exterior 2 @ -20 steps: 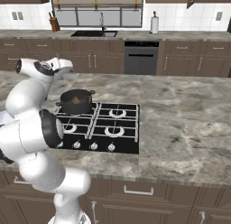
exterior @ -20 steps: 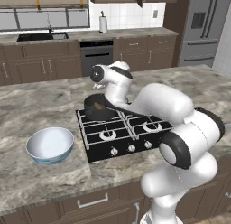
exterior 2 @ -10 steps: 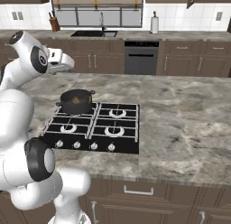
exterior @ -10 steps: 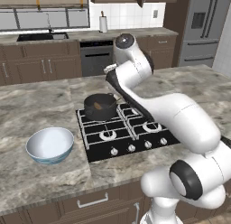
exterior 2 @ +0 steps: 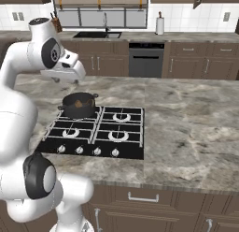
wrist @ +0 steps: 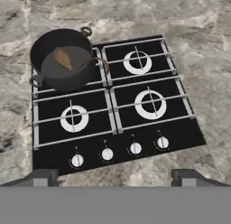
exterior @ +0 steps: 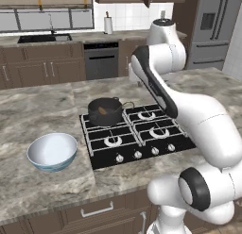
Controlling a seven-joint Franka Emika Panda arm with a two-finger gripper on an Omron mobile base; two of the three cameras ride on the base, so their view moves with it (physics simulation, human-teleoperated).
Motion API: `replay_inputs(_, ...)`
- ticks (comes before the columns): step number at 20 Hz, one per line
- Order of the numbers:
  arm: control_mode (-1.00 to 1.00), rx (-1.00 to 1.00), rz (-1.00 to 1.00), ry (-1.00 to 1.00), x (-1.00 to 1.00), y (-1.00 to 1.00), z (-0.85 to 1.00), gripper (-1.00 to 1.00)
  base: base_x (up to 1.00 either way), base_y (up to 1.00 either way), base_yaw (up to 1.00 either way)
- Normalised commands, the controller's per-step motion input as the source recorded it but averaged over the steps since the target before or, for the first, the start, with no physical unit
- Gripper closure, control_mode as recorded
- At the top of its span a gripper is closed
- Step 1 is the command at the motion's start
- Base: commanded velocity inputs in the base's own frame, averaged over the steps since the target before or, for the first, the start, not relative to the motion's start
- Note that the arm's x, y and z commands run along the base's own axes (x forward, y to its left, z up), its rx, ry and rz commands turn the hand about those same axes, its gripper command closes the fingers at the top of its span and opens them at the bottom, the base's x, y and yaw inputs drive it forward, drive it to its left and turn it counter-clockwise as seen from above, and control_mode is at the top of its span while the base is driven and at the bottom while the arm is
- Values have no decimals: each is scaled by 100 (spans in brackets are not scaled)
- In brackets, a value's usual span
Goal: Open the cabinet and move the ladle to the pot. Then close the cabinet.
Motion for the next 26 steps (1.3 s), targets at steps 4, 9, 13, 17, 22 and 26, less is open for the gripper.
replay_inputs(4, -100, 9, 0, 19, -47, -24, -16, -100, 0, 0, 0)
replay_inputs(9, -100, 2, 0, 0, -63, -8, -3, -100, 0, 0, 0)
replay_inputs(13, 100, 0, 0, 0, 0, 0, 0, -100, -97, 1, 0)
replay_inputs(17, 100, 0, 0, 0, 0, 0, 0, -100, -100, 64, 0)
replay_inputs(22, 100, 0, 0, 0, 0, 0, 0, -100, -41, 100, 0)
replay_inputs(26, 100, 0, 0, 0, 0, 0, 0, -100, -5, 100, 0)
